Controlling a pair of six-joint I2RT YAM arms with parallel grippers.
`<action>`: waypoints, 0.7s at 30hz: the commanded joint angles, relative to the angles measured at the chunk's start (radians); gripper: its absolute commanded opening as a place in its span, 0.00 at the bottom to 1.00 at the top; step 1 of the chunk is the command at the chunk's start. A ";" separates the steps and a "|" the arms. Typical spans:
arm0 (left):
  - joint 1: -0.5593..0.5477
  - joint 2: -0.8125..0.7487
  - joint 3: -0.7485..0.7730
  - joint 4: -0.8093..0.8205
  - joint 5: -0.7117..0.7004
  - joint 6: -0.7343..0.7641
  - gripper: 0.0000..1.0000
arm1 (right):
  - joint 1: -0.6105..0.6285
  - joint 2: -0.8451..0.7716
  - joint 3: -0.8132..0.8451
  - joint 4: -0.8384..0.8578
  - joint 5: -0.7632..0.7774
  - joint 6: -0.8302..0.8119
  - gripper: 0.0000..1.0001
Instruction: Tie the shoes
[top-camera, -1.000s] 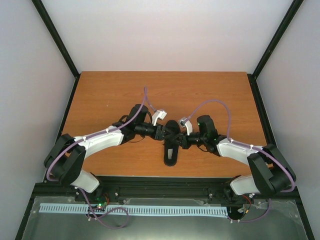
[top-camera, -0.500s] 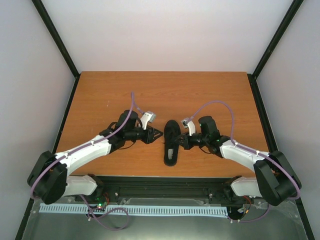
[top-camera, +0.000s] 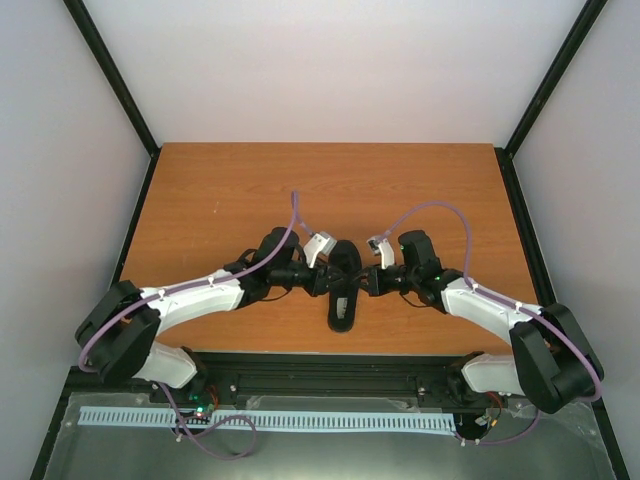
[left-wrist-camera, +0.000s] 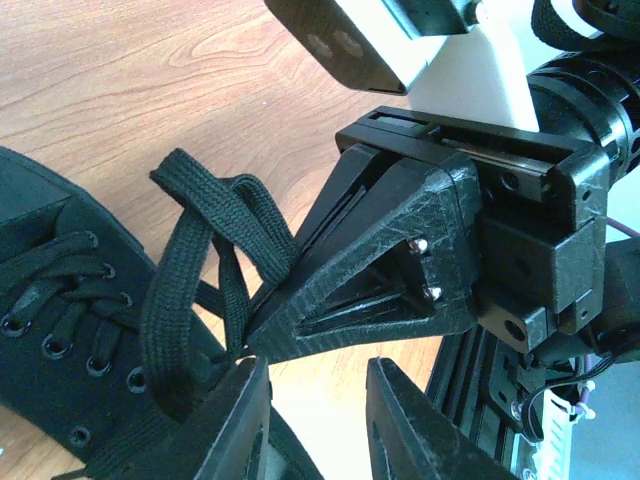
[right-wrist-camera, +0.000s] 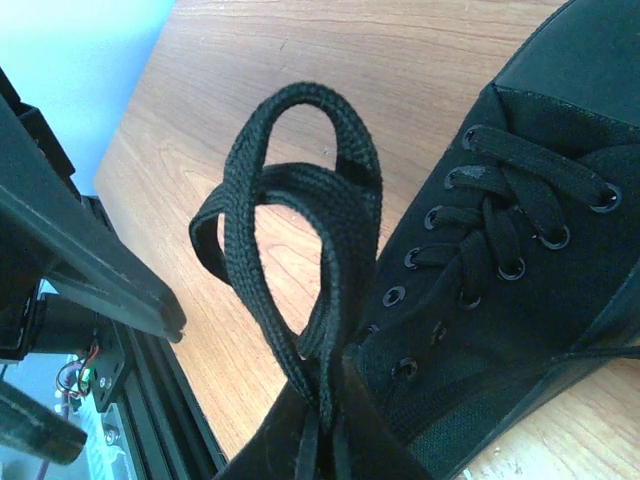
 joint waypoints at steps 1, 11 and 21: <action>-0.006 0.027 0.030 0.099 0.007 -0.006 0.30 | -0.010 -0.014 0.014 -0.002 -0.022 0.027 0.03; -0.006 0.088 0.067 0.054 -0.058 0.080 0.29 | -0.025 -0.040 0.005 0.019 -0.067 0.052 0.03; -0.006 0.136 0.067 0.063 -0.044 0.112 0.29 | -0.045 -0.054 -0.004 0.020 -0.105 0.059 0.03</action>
